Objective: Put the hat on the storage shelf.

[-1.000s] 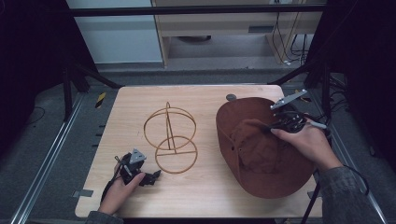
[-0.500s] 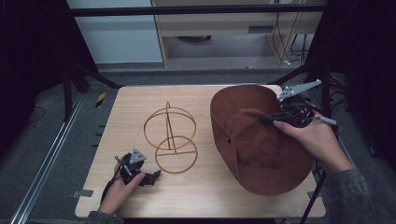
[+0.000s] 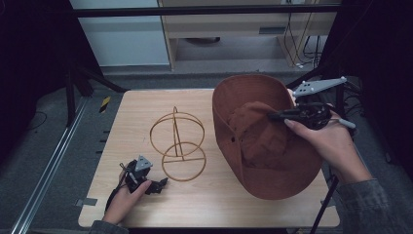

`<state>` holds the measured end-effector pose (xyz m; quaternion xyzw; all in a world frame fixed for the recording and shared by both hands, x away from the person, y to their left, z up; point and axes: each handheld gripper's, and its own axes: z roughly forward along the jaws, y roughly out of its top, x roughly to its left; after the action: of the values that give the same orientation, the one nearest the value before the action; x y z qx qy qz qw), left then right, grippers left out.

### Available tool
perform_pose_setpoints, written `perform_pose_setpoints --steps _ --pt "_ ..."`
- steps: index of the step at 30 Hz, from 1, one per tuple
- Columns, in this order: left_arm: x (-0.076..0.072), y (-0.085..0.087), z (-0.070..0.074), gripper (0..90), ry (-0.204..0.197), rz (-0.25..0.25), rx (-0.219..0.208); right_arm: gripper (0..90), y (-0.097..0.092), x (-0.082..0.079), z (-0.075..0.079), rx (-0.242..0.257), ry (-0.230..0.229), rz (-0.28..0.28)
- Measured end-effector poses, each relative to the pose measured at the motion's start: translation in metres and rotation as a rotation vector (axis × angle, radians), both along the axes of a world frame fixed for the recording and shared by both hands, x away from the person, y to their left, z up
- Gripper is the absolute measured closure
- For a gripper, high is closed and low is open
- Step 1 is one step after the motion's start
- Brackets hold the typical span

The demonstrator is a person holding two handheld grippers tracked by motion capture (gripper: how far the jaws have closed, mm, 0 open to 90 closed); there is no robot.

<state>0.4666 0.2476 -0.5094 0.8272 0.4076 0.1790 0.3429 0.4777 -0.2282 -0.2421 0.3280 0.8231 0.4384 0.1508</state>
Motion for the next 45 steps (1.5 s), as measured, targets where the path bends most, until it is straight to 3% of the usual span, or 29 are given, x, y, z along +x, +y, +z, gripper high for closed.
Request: perform_pose_setpoints --steps 12,31,45 --pt "0.000 0.000 0.000 0.0 -0.001 -0.001 0.002 89.2 0.018 -0.015 0.027 0.054 -0.095 0.024" --pt "0.000 0.000 0.000 0.0 0.001 -0.002 0.003 89.2 0.063 -0.011 0.054 0.102 -0.139 0.080" --pt "0.000 0.000 0.001 0.0 0.005 -0.005 0.005 89.1 0.107 0.001 0.056 0.122 -0.138 0.125"
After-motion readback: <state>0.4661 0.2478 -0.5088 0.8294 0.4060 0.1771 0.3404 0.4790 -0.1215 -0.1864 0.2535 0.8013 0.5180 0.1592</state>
